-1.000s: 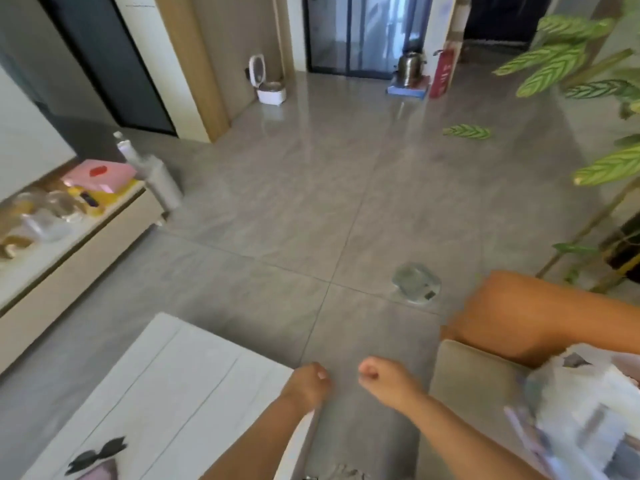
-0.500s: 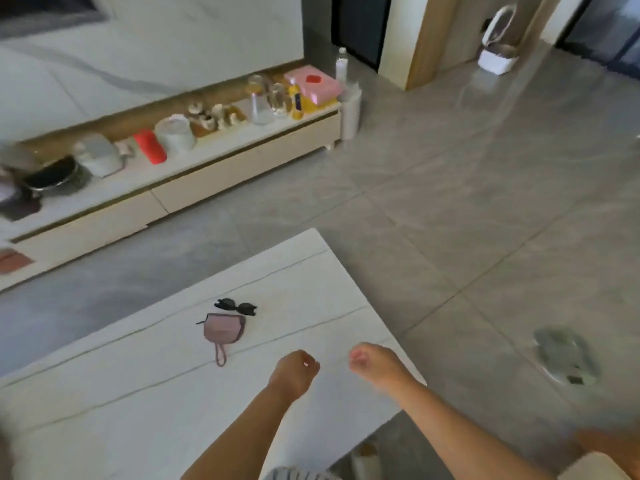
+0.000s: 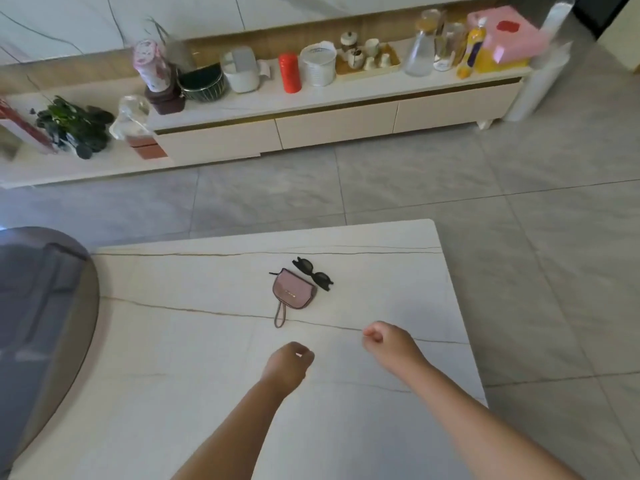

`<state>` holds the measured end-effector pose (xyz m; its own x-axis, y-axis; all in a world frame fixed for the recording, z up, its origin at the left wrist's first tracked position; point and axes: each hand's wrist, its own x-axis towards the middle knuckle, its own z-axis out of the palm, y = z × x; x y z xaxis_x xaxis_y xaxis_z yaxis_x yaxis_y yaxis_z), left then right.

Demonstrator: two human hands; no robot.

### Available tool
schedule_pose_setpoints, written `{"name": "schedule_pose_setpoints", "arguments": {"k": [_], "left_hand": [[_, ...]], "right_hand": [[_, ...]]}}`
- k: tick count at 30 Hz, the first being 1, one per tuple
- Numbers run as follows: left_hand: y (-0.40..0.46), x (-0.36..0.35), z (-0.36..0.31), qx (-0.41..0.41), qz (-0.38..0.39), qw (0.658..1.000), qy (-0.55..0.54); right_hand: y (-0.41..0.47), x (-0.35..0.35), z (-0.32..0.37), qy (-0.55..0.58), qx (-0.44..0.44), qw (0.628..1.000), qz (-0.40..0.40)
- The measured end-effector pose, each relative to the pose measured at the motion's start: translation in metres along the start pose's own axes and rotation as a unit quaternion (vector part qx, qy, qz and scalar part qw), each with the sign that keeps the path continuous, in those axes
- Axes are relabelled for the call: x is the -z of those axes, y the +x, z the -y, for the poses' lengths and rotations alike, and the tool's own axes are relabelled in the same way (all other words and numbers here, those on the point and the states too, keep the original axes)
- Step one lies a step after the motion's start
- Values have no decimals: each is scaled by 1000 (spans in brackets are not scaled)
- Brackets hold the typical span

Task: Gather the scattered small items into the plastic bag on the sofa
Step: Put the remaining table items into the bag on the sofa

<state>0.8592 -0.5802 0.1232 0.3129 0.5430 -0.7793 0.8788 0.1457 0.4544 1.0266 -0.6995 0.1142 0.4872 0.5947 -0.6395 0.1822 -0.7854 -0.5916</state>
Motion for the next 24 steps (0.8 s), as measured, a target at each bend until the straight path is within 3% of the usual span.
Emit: {"name": "schedule_pose_setpoints", "arguments": {"k": [6,11,16,21,24], "left_hand": [[67,9,16,3,-33,998,-45],[137,23,30,-23,-72,997,25],[217,26,44,-32,-95,994,48],[280,19,53,-26,-189,980,50],[306,13,52,-11,-201,979,-1]], "right_hand": [[72,-30,14,-33,25,999,18],[134,-62,5,-108,36,993,19],[202,-97,-2,-176,19,984,-20],[258,-128,-3,-185,35,980,-68],[282,-144,-1,-186,59,975,-107]]}}
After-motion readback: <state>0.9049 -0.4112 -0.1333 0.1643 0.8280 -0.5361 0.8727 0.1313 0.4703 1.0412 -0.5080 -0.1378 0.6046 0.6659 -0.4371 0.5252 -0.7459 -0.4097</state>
